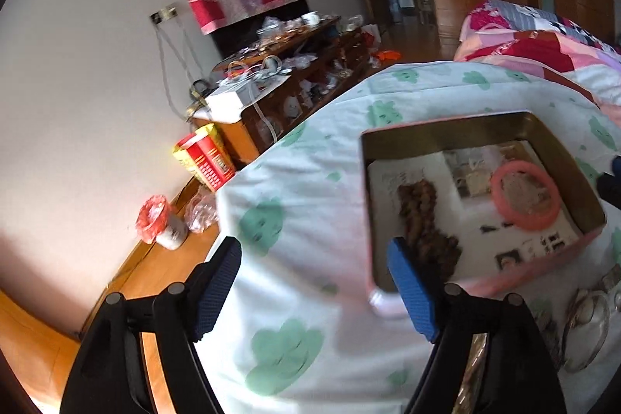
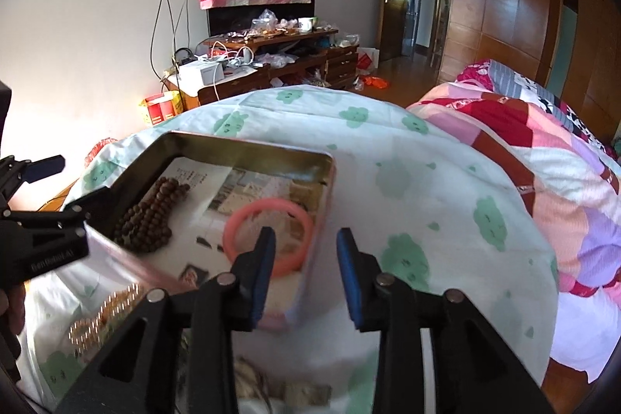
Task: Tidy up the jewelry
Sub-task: 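Withdraw both open tools from the tin back over the jewelry, then grasp the pearl necklace with the left tool while the right grasps a silver watch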
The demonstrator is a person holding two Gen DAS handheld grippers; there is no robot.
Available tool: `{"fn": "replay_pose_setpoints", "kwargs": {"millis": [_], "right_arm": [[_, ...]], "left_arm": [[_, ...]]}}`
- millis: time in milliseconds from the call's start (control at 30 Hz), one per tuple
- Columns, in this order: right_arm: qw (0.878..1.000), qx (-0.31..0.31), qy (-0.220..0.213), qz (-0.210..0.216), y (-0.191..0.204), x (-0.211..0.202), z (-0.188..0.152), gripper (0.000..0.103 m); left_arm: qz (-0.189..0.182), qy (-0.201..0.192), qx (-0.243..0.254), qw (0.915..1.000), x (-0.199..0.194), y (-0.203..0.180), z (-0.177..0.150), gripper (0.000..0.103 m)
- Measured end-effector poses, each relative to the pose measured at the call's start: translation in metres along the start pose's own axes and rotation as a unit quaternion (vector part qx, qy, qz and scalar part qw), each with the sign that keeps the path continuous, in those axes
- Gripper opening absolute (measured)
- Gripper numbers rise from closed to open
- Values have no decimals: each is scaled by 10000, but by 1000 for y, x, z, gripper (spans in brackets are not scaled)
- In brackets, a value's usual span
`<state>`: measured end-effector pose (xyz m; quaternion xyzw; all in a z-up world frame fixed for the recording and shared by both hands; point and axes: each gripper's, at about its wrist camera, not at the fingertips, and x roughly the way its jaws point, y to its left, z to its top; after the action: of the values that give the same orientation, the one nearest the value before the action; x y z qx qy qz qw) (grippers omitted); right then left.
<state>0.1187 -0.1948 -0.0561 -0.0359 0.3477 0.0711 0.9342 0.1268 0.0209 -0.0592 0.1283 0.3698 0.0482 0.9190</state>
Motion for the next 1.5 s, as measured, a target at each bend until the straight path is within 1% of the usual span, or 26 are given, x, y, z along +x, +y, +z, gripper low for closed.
{"fn": "replay_pose_setpoints", "kwargs": {"millis": [33, 100, 133, 233, 333, 400, 600, 800, 867, 933, 1033, 1200, 1267, 1367, 1500], "right_arm": [[10000, 15, -11, -32, -3, -6, -6, 40], [9999, 30, -16, -120, -8, -12, -13, 49], [9998, 30, -11, -174, -10, -15, -18, 50], [9997, 45, 70, -234, -14, -20, -31, 50], [9995, 65, 165, -242, -18, -24, -43, 50], [9994, 69, 176, -281, -18, -26, -49, 50], [9992, -3, 211, -326, -15, -34, -68, 50], [9989, -53, 259, -382, -13, -32, -76, 50], [9988, -87, 275, -388, -11, -32, -78, 50], [9988, -113, 289, -388, -10, -30, -81, 50], [9987, -116, 306, -392, -11, -30, -82, 50], [9986, -81, 299, -434, -13, -30, -84, 50], [9986, -61, 288, -440, -13, -30, -84, 50], [9986, -89, 289, -429, -12, -30, -84, 50], [9985, -105, 313, -438, -10, -29, -86, 51]], "left_arm": [[4, 15, -65, 10000, -2, 3, -4, 78], [4, 78, -255, 9996, -7, 12, -16, 78], [-18, 107, -318, 9994, -9, 14, -21, 78], [-111, 188, -480, 9986, -18, 20, -35, 78], [-159, 194, -502, 9984, -26, 17, -43, 78], [-271, 160, -509, 9982, -35, 13, -48, 78], [-568, 117, -427, 9974, -52, -7, -56, 78], [-786, -7, -169, 9968, -62, -30, -53, 78], [-815, 1, -76, 9966, -61, -35, -55, 78], [-767, 76, -39, 9970, -54, -35, -59, 78], [-797, 251, -123, 9964, -44, -29, -66, 78], [-841, 328, -209, 9957, -42, -20, -76, 78], [-893, 331, -213, 9952, -43, -23, -77, 77], [-933, 284, -73, 9952, -46, -30, -78, 77], [-821, 445, 81, 9956, -34, -38, -82, 77]]}}
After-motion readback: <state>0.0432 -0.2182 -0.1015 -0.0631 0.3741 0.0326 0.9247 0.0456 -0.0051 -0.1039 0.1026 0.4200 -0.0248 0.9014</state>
